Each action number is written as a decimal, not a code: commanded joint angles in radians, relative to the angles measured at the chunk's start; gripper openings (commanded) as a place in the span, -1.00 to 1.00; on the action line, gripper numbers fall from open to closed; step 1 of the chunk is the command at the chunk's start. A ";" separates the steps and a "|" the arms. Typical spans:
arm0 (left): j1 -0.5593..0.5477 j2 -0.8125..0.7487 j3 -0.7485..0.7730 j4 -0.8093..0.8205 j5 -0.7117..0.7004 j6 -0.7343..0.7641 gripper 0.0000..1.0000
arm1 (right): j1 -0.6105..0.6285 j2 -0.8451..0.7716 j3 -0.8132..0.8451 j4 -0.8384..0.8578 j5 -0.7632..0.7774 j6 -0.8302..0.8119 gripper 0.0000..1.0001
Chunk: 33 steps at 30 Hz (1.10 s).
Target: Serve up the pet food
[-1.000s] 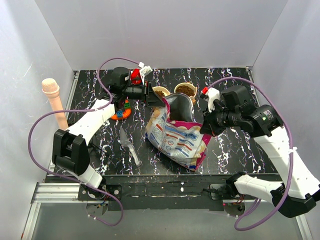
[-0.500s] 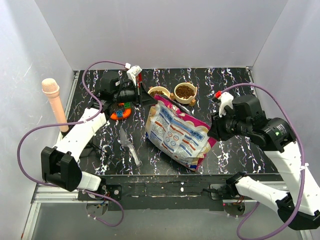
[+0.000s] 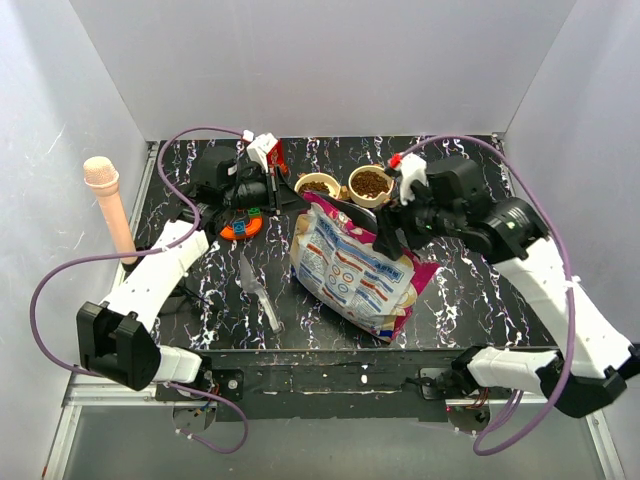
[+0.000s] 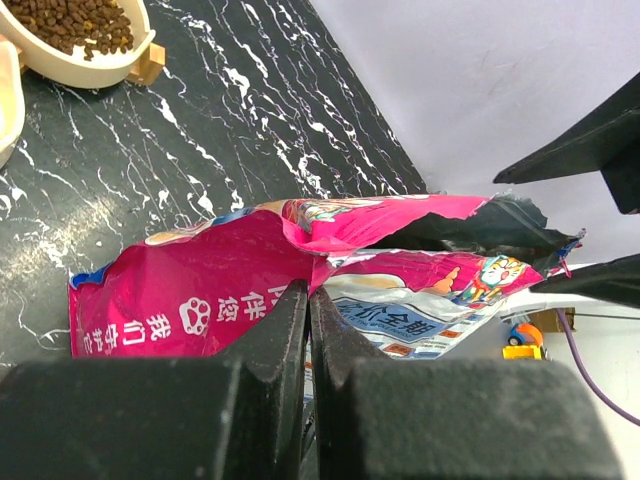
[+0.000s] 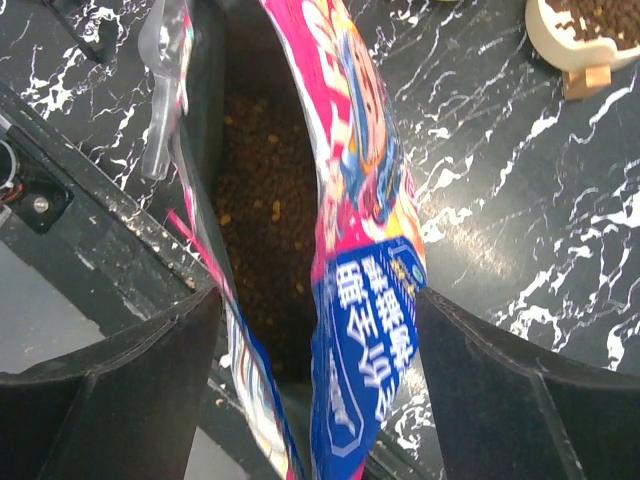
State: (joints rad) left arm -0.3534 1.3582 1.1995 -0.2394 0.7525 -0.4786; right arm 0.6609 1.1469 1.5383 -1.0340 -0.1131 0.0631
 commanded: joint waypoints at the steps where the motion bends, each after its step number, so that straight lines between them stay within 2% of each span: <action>1: 0.028 -0.093 0.025 0.052 -0.142 -0.018 -1.00 | 0.062 0.060 0.074 0.095 0.049 -0.040 0.70; 6: 0.028 -0.087 0.058 -0.024 -0.254 -0.046 -1.00 | 0.124 0.100 0.074 0.101 0.150 -0.059 0.68; 10: 0.030 -0.079 0.066 -0.057 -0.309 -0.084 -1.00 | 0.144 0.094 0.008 0.103 0.260 -0.054 0.37; 15: 0.030 -0.073 0.092 -0.087 -0.306 -0.101 -1.00 | 0.151 0.005 -0.079 0.133 0.319 -0.103 -0.32; 16: 0.030 -0.073 0.097 -0.098 -0.312 -0.100 -1.00 | 0.149 -0.007 -0.087 0.131 0.294 -0.118 -0.51; 17: 0.030 -0.074 0.101 -0.103 -0.315 -0.103 -1.00 | 0.151 -0.021 -0.093 0.126 0.270 -0.134 -0.87; 18: 0.030 -0.074 0.106 -0.107 -0.315 -0.103 -1.00 | 0.149 -0.030 -0.104 0.126 0.264 -0.143 -0.97; 22: 0.028 -0.079 0.103 -0.118 -0.301 -0.117 -1.00 | 0.151 -0.026 -0.100 0.133 0.221 -0.166 -0.97; 23: 0.028 -0.080 0.100 -0.121 -0.297 -0.121 -1.00 | 0.149 -0.012 -0.087 0.141 0.204 -0.164 -0.80; 24: 0.028 -0.079 0.100 -0.124 -0.291 -0.123 -1.00 | 0.149 0.008 -0.072 0.158 0.187 -0.160 -0.49; 25: 0.027 -0.080 0.098 -0.127 -0.289 -0.126 -1.00 | 0.151 0.029 -0.058 0.173 0.173 -0.157 -0.29; 28: 0.028 -0.088 0.103 -0.138 -0.282 -0.132 -1.00 | 0.158 0.095 -0.018 0.227 0.156 -0.160 0.11; 29: 0.025 -0.090 0.104 -0.146 -0.282 -0.132 -1.00 | 0.167 0.118 -0.006 0.242 0.155 -0.167 0.18; 33: 0.025 -0.103 0.106 -0.167 -0.283 -0.140 -1.00 | 0.212 0.217 0.072 0.265 0.187 -0.197 0.20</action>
State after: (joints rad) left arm -0.3584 1.3281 1.2522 -0.4206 0.5579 -0.6136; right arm 0.8337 1.2892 1.5219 -0.8520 0.0555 -0.0933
